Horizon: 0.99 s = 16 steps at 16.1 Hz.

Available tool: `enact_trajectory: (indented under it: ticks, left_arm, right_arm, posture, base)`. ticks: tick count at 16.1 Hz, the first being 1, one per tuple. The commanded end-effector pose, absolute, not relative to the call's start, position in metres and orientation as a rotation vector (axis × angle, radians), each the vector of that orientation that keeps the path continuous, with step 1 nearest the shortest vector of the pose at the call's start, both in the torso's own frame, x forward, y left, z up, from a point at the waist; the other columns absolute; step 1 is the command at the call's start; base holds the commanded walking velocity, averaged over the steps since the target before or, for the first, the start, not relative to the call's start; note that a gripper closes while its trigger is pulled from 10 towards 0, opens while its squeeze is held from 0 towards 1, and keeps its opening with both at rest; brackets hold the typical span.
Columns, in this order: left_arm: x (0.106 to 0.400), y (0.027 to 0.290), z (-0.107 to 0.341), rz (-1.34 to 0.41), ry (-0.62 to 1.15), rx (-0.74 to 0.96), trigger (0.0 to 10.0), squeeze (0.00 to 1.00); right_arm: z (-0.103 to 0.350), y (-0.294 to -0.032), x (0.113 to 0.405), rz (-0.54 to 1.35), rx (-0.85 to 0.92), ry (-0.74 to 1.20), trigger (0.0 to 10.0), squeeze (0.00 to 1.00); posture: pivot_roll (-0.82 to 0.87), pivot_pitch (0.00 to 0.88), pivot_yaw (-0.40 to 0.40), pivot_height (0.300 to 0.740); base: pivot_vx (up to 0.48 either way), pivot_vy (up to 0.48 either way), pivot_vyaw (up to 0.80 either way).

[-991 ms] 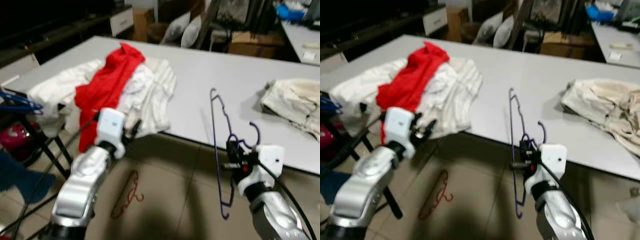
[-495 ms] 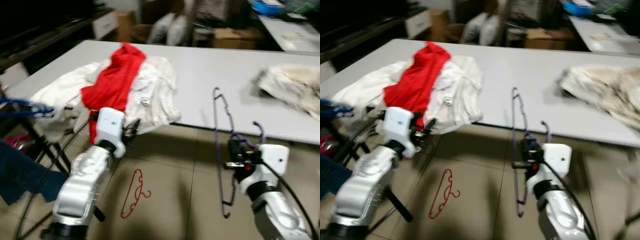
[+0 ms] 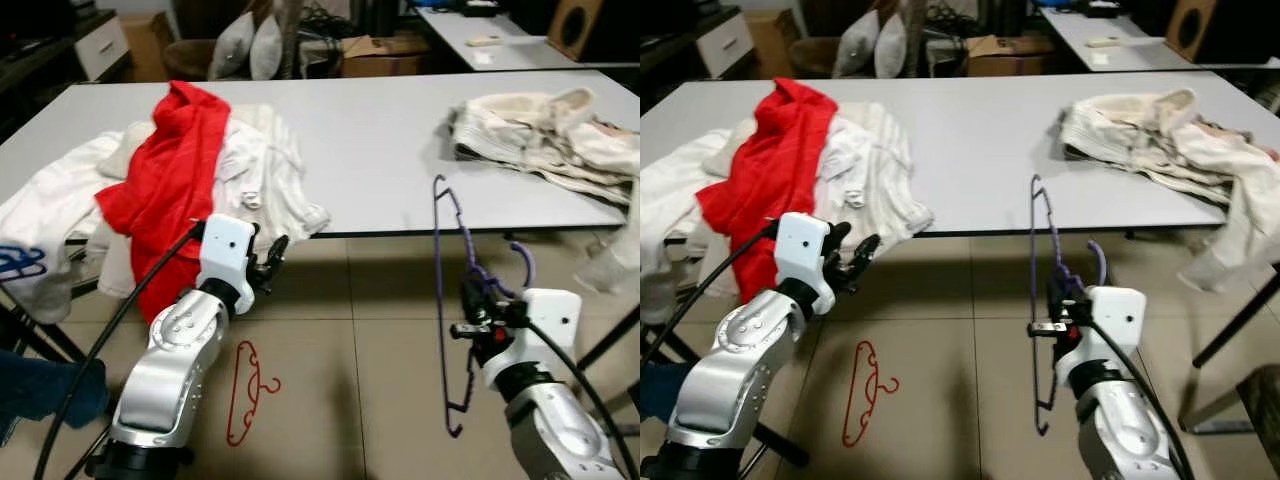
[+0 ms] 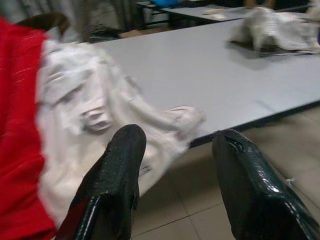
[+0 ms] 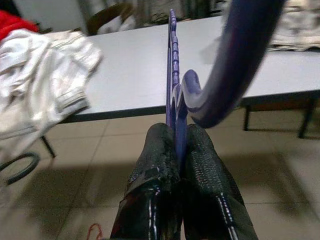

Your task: Hang hanger

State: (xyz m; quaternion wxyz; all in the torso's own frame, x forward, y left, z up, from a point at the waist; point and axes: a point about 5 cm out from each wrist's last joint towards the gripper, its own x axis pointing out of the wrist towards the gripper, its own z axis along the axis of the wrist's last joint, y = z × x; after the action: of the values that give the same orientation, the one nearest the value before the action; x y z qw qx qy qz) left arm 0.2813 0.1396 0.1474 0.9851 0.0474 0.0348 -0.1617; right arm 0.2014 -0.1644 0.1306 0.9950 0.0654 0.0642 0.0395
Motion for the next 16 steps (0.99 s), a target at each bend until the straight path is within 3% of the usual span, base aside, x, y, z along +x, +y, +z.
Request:
enact_trajectory:
  ticks: [1, 6, 13, 16]
  left_arm:
    - [0.284, 0.142, 0.153, -0.305, 0.052, 0.098, 10.0, 0.00]
    - [0.287, 0.142, 0.158, -0.312, 0.026, 0.080, 10.0, 0.00]
    - [0.293, 0.141, 0.170, -0.312, -0.026, 0.056, 10.0, 0.00]
    - [0.294, 0.143, 0.172, -0.303, -0.033, 0.055, 10.0, 0.00]
  right_arm:
    - [0.137, -0.165, 0.205, 0.083, 0.122, 0.104, 10.0, 0.00]
    - [0.140, -0.165, 0.208, 0.078, 0.113, 0.088, 10.0, 0.00]
    - [0.145, -0.165, 0.211, 0.094, 0.068, 0.067, 10.0, 0.00]
    - [0.145, -0.161, 0.211, 0.117, 0.052, 0.067, 10.0, 0.00]
  posture:
    - [-0.07, 0.000, 0.055, 0.740]
    - [-0.07, 0.000, 0.064, 0.740]
    - [-0.08, 0.000, 0.072, 0.740]
    - [-0.07, 0.000, 0.071, 0.740]
  base:
    - [0.000, 0.000, 0.00]
    - [0.000, 0.000, 0.00]
    - [0.370, 0.000, 0.00]
    - [0.405, 0.000, 0.53]
